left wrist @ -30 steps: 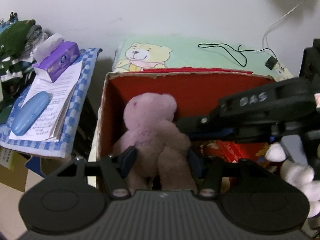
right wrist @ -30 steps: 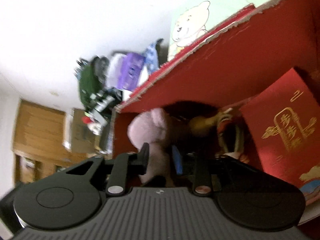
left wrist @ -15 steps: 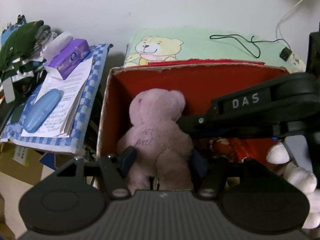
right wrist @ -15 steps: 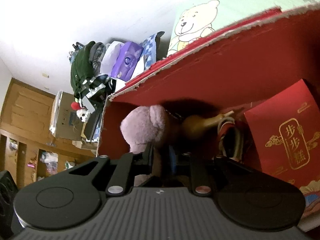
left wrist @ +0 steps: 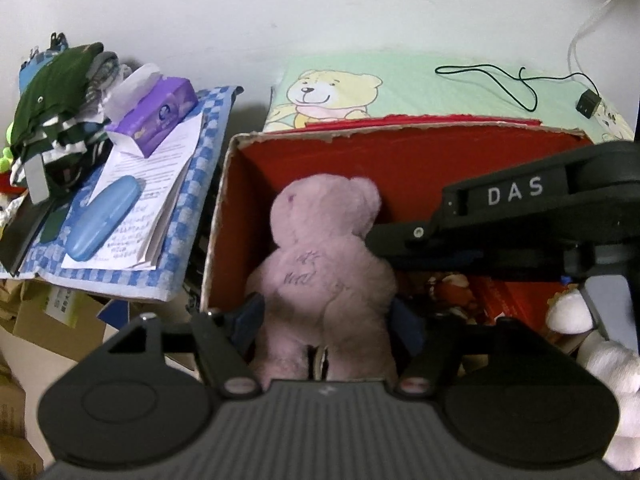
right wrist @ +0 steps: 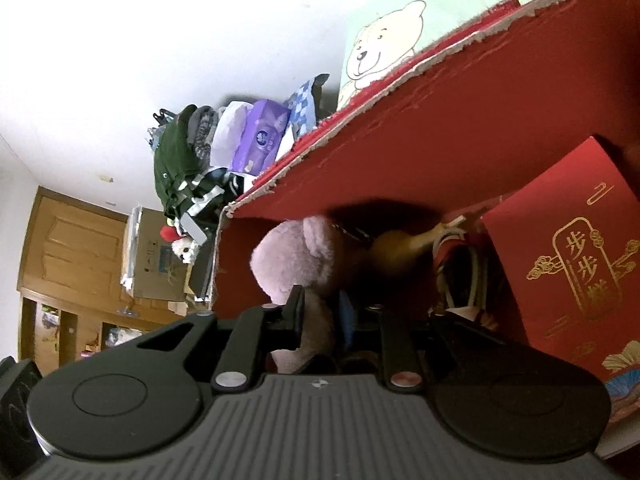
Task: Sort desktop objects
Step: 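Lower the pink teddy bear into the red box and open the right gripper, then move the right gripper to the white bunny and grasp it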
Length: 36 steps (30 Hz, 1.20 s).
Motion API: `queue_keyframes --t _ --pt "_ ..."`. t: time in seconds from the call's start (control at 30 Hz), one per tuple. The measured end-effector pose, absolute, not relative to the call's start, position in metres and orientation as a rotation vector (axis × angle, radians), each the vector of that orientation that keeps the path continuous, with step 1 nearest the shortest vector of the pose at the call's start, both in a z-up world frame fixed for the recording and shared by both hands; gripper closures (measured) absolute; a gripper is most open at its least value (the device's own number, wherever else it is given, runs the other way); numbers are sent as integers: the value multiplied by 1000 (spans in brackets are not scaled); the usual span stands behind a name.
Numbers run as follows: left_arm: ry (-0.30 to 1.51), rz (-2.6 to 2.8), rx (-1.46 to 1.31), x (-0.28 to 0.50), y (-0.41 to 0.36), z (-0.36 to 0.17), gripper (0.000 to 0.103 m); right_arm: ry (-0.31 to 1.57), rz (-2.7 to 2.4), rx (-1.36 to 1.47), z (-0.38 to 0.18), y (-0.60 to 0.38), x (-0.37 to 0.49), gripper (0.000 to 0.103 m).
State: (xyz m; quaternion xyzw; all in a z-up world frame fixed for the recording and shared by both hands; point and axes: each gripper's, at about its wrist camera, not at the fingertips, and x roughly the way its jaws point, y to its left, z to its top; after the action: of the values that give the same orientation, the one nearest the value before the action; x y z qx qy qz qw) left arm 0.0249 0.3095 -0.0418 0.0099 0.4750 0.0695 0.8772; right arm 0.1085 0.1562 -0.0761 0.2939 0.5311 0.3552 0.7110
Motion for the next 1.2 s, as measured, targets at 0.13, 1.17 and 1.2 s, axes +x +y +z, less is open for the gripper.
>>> queue_keyframes --t 0.13,1.17,1.2 --pt "986 159 18 22 309 -42 30 1174 774 636 -75 158 107 78" --pt "935 219 66 5 237 -2 24 928 762 517 -24 80 54 76" --pt "934 221 64 5 231 0 24 924 774 528 -22 74 54 76"
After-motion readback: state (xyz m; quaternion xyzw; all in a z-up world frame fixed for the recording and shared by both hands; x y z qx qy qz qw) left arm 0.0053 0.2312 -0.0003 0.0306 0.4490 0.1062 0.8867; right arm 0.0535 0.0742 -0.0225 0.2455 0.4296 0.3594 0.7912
